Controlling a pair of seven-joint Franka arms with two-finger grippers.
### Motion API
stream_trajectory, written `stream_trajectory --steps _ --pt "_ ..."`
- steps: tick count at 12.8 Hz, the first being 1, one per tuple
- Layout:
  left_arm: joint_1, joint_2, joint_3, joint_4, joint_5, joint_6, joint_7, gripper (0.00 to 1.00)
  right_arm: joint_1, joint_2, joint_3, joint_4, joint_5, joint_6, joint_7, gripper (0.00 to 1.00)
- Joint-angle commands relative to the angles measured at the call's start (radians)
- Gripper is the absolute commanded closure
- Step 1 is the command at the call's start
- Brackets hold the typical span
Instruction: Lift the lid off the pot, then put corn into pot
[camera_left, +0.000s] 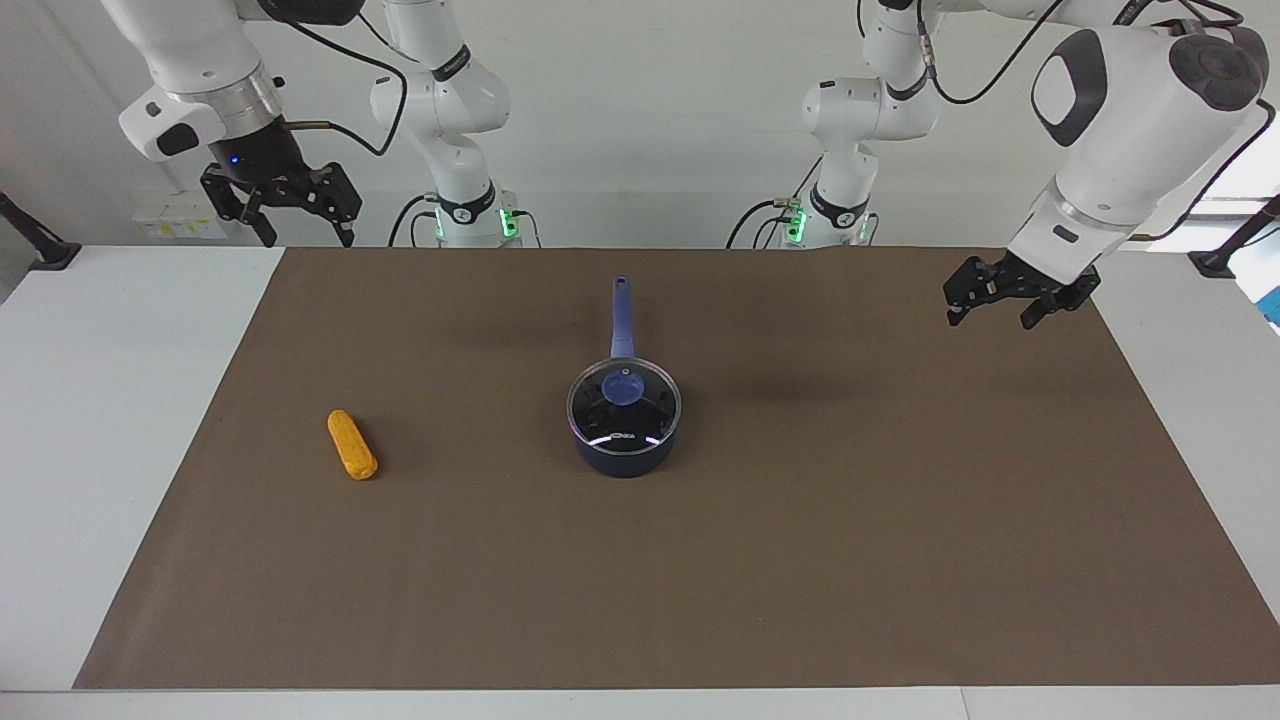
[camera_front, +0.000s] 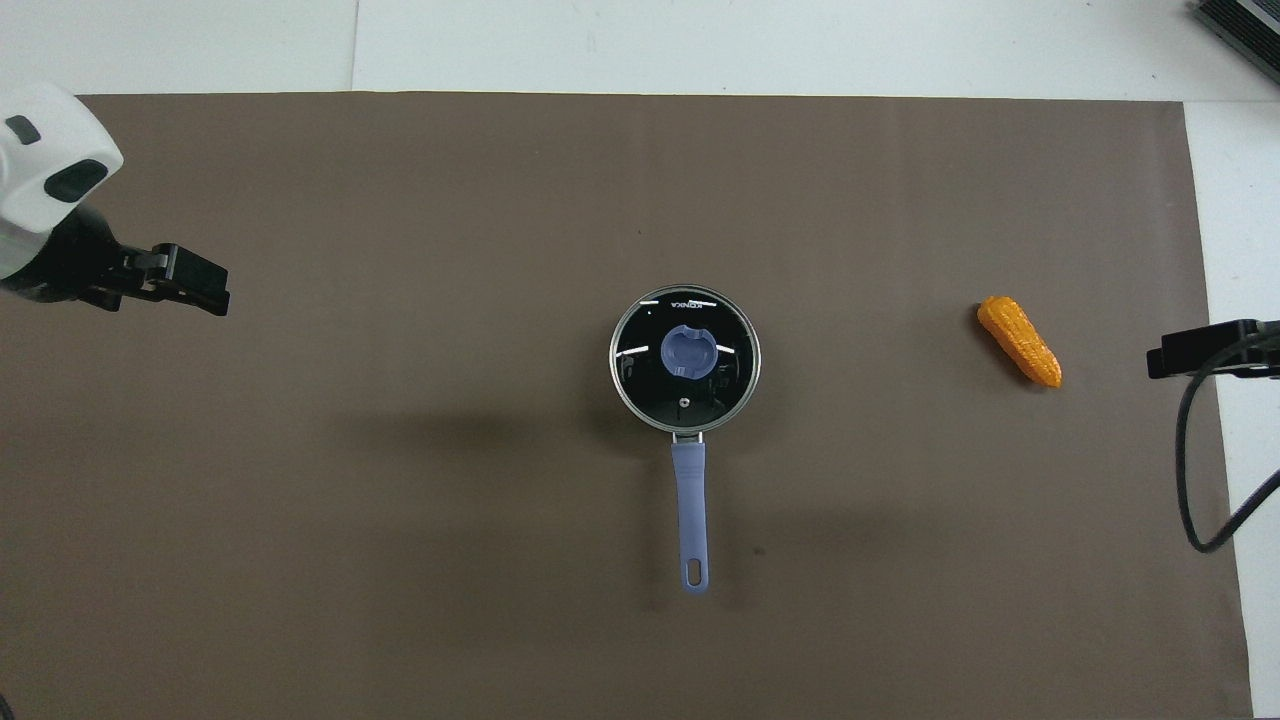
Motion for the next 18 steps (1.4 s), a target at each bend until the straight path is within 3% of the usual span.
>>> stream_trajectory --steps 1,5,7,9,13,16,18 --pt "-0.053 -0.028 0.008 -0.100 0.003 0.084 -0.065 0.00 -0.011 -0.021 0.000 -0.013 0.012 0.007 -0.036 0.00" --pt "-0.144 -0.008 0.008 -0.160 0.003 0.199 -0.175 0.00 -0.028 -0.033 -0.014 -0.025 0.017 0.011 -0.086 0.00" --pt "-0.197 0.030 0.008 -0.163 0.003 0.250 -0.232 0.00 -0.040 -0.029 -0.017 -0.103 0.016 0.045 -0.237 0.00" --pt "-0.249 0.070 0.008 -0.153 0.005 0.282 -0.313 0.00 -0.083 -0.024 -0.017 -0.199 0.013 0.184 -0.409 0.00" --pt "-0.342 0.154 0.008 -0.102 0.006 0.313 -0.459 0.00 -0.127 0.048 -0.015 -0.321 0.017 0.376 -0.727 0.00" --pt "-0.406 0.210 0.007 -0.058 0.003 0.310 -0.574 0.00 -0.140 0.181 -0.015 -0.329 0.034 0.535 -0.925 0.00" --pt "-0.441 0.239 0.007 0.000 -0.003 0.289 -0.660 0.00 -0.135 0.246 -0.014 -0.333 0.054 0.606 -0.956 0.00"
